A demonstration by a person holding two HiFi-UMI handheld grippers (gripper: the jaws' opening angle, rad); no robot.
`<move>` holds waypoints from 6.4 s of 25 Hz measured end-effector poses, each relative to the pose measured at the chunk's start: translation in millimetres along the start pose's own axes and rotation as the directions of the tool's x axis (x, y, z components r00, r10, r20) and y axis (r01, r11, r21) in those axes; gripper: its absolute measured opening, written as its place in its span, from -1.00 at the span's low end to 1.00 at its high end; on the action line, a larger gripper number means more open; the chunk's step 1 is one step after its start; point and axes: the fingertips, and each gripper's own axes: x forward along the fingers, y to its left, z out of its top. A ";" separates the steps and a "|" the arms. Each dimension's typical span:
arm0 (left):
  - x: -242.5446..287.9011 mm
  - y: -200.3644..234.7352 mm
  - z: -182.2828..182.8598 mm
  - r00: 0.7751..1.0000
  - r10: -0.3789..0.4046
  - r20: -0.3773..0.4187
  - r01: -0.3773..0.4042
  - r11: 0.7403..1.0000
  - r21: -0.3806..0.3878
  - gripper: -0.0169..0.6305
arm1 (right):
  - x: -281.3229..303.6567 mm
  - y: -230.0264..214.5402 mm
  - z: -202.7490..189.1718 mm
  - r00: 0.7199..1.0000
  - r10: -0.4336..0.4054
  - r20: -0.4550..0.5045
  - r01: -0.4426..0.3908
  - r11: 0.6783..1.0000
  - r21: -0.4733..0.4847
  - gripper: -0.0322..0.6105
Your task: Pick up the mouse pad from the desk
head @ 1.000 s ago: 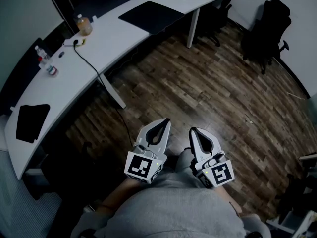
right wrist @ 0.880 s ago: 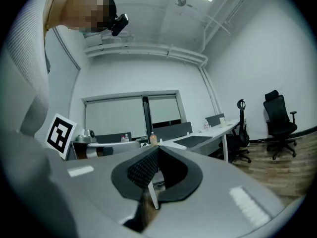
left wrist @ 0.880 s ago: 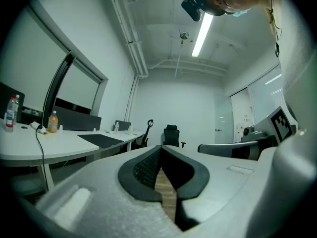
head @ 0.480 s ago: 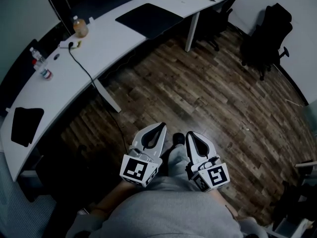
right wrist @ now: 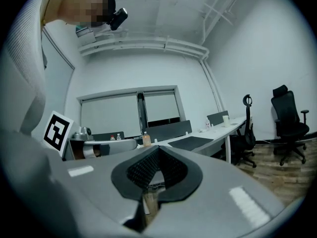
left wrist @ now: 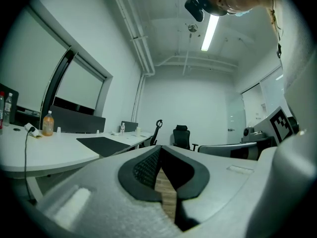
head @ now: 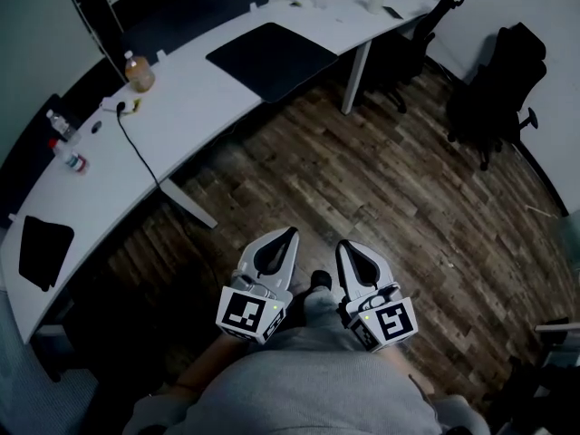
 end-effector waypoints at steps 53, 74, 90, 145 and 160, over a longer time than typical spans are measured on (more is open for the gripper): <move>161.0 33.9 6.9 0.984 0.180 0.006 -0.180 0.983 0.034 -0.95 | 92.3 -158.1 25.9 0.988 0.157 0.004 -0.157 0.984 0.086 -0.89; 205.9 81.8 17.7 0.986 0.162 0.039 -0.163 0.987 0.013 -0.95 | 148.4 -185.6 37.1 0.992 0.122 0.015 -0.123 0.991 0.051 -0.89; 277.3 185.7 21.8 0.986 0.167 0.009 -0.167 0.985 -0.036 -0.95 | 273.0 -202.7 39.5 0.988 0.154 -0.029 -0.153 0.987 0.039 -0.89; 349.5 351.1 -129.9 0.793 0.356 -0.495 -0.227 0.926 0.302 -0.30 | 495.8 -334.9 -106.4 0.838 0.113 -0.535 -0.484 0.606 -0.631 -0.24; 353.2 379.6 -181.1 0.686 0.478 -0.548 -0.169 0.837 0.520 -0.22 | 555.3 -366.0 -179.3 0.812 -0.065 -0.581 -0.504 0.426 -0.752 -0.07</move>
